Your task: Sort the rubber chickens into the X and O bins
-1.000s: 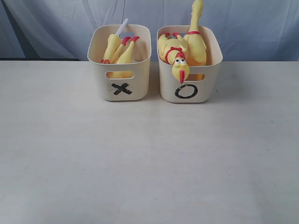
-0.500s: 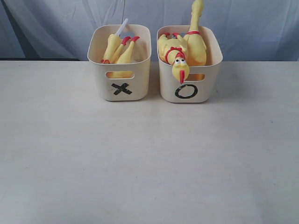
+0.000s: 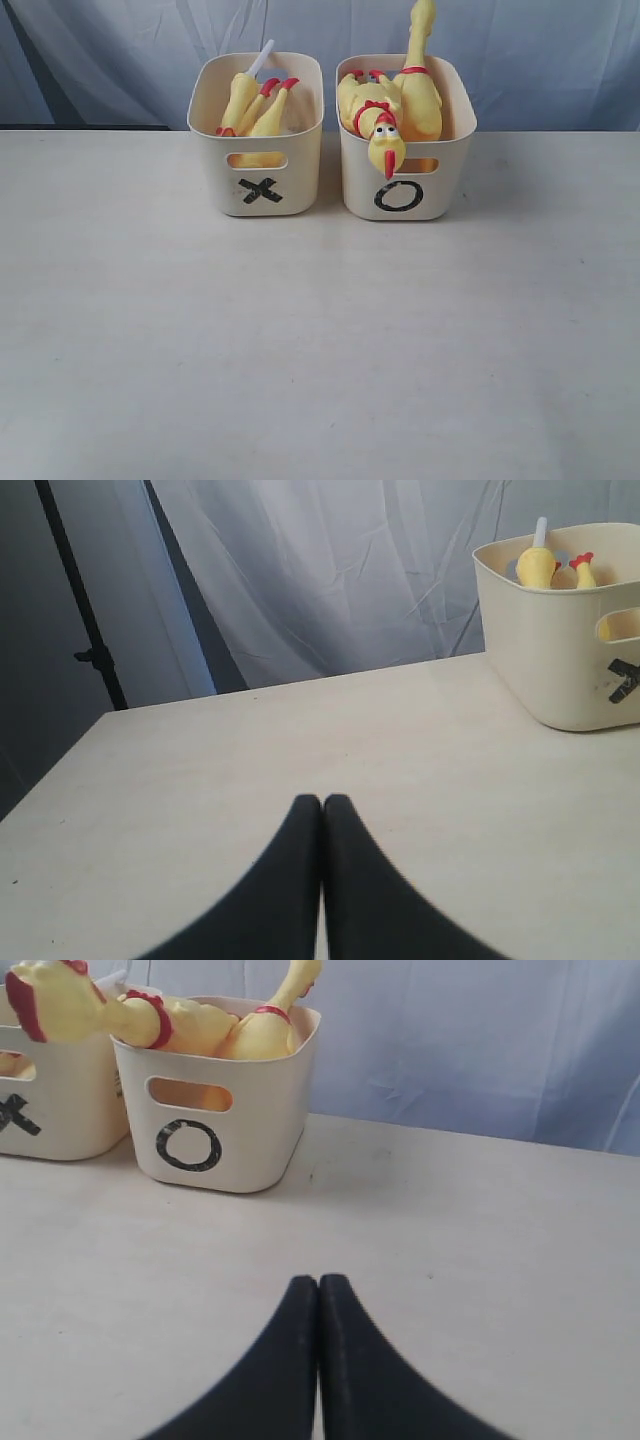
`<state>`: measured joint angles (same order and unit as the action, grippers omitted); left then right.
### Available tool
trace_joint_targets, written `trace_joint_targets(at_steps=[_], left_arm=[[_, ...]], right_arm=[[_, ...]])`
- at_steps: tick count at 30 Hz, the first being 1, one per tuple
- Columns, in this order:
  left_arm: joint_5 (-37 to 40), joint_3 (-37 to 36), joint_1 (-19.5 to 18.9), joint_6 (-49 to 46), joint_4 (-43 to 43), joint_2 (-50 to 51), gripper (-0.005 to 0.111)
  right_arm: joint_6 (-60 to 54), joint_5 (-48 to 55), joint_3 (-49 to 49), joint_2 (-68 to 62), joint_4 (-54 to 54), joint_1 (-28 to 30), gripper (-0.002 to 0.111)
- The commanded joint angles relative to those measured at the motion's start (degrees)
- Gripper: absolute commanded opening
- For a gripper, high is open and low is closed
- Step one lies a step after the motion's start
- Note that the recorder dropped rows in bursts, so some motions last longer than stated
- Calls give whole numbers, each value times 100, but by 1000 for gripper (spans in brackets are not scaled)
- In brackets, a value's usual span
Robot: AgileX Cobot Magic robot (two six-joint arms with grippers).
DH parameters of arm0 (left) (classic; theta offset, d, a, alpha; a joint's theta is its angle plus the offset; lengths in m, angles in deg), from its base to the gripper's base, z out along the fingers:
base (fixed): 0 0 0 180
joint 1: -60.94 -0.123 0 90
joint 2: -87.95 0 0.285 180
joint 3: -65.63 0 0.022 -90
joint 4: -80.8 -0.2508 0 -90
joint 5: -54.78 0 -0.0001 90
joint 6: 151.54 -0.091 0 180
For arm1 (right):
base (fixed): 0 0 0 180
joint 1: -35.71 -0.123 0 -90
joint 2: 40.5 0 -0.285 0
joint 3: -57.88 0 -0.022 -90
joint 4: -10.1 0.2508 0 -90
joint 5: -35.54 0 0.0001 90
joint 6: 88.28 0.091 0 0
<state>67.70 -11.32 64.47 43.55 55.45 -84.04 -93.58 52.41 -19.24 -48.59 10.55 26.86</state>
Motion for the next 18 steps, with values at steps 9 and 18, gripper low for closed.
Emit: trace_joint_targets(at_steps=[9,18], left_arm=[[41,-27,-27,-77,-25,-22,0],[123,-27,-27,-77,656,-22,0]], right_arm=[[139,-23,-10,30,6,16,-1],[139,-46,-10,30,6,16,-1]])
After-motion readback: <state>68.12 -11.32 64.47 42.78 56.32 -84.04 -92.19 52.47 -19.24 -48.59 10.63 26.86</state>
